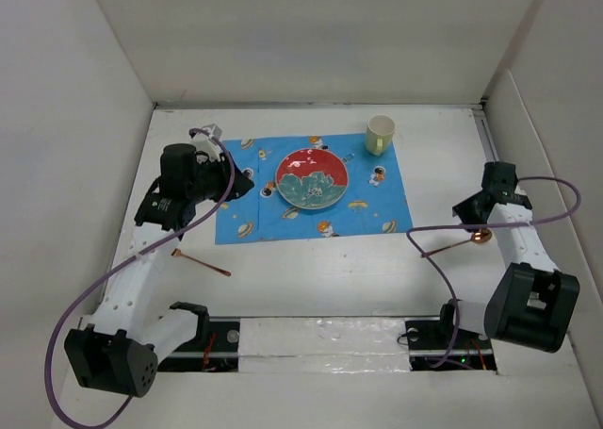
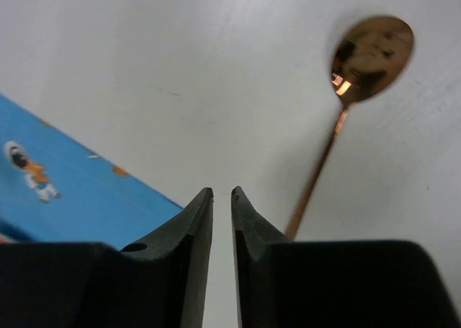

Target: Set the dinner table for one person

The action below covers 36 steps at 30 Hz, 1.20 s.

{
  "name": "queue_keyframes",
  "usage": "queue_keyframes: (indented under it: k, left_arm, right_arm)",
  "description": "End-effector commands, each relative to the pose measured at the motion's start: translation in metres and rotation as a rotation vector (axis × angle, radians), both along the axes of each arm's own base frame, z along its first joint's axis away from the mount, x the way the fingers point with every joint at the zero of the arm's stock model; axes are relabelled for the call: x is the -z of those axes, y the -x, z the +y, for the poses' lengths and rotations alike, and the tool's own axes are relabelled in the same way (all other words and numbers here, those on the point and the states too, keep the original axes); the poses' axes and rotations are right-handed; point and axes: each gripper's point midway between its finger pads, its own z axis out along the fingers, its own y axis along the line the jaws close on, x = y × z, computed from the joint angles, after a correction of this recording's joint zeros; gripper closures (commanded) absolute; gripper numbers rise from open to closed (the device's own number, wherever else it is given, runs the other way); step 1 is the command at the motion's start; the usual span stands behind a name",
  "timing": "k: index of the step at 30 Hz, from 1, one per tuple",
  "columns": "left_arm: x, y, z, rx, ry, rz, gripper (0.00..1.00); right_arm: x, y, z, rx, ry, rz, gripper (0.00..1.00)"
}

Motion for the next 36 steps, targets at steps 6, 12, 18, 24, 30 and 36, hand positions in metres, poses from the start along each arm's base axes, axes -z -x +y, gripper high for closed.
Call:
queue_keyframes:
  k: [6, 12, 18, 24, 30, 36]
  left_arm:
    - [0.008, 0.027, -0.013, 0.081, 0.068, 0.003, 0.59]
    - [0.009, 0.031, -0.014, 0.09, 0.075, -0.003, 0.59]
    - [0.008, 0.03, -0.01, 0.074, 0.057, -0.017, 0.59]
    - [0.005, 0.026, -0.005, 0.052, 0.033, -0.03, 0.59]
    - [0.011, 0.026, -0.003, 0.047, 0.016, -0.027, 0.6]
    - [0.018, 0.023, 0.0, 0.034, -0.001, -0.008, 0.59]
  right_arm:
    - [0.043, 0.034, -0.021, 0.073, -0.004, 0.171, 0.45]
    - [0.075, 0.04, -0.025, 0.126, -0.028, 0.268, 0.52]
    - [0.086, 0.033, -0.024, 0.155, -0.045, 0.297, 0.71]
    - [0.09, 0.029, -0.023, 0.124, -0.043, 0.33, 1.0]
    - [0.065, 0.005, -0.021, 0.007, 0.0, 0.239, 1.0]
    - [-0.063, -0.068, 0.046, -0.395, 0.121, -0.138, 1.0]
